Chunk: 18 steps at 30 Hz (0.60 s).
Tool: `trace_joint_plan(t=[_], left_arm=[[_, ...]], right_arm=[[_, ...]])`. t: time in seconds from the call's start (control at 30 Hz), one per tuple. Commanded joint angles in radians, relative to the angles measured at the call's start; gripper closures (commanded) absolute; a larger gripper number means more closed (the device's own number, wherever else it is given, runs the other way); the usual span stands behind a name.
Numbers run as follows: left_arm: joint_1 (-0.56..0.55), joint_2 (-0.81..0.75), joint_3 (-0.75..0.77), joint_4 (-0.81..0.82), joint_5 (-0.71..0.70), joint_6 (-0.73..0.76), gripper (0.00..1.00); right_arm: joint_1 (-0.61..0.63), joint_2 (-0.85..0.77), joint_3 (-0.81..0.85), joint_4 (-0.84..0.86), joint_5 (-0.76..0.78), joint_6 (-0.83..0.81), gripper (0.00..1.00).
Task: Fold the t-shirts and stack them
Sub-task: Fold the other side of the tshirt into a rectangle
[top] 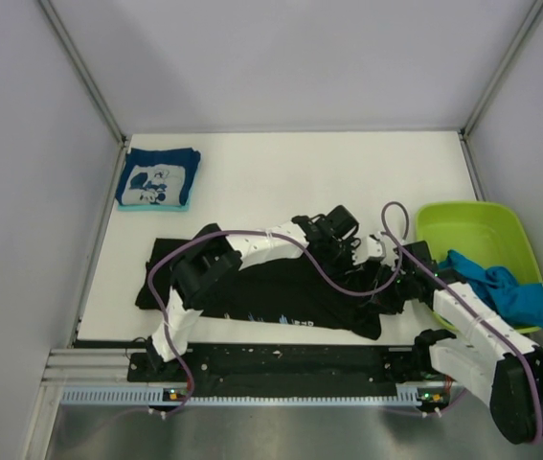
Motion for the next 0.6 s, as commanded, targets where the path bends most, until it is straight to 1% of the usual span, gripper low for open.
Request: trace_joint_plan(t=[0.0, 0.03, 0.1, 0.13, 0.17, 0.33, 0.43, 0.57], left_arm=[[-0.002, 0.020, 0.049, 0.014, -0.012, -0.010, 0.68], [-0.002, 0.017, 0.048, 0.000, 0.003, -0.007, 0.72], [-0.002, 0.006, 0.026, 0.000, 0.023, -0.010, 0.85], [-0.002, -0.002, 0.020, -0.001, 0.032, -0.012, 0.97], [-0.002, -0.012, 0.014, -0.004, 0.037, -0.013, 1.00], [0.004, -0.117, -0.008, -0.081, 0.098, 0.004, 1.00], [0.006, -0.190, -0.072, -0.086, 0.106, 0.019, 1.00], [0.007, -0.239, -0.133, -0.113, 0.146, 0.028, 1.00]], right_arm=[[-0.005, 0.014, -0.018, 0.052, -0.015, 0.005, 0.79], [-0.005, 0.009, -0.018, 0.052, -0.015, 0.006, 0.85], [-0.004, 0.000, -0.016, 0.051, -0.012, 0.006, 0.94], [-0.004, -0.006, -0.015, 0.051, -0.006, 0.008, 0.98], [-0.005, -0.012, -0.012, 0.048, -0.004, 0.006, 1.00], [-0.004, -0.032, 0.022, 0.000, 0.009, -0.010, 1.00], [-0.004, -0.049, 0.051, -0.041, 0.029, -0.027, 1.00], [-0.004, -0.061, 0.080, -0.084, 0.019, -0.047, 1.00]])
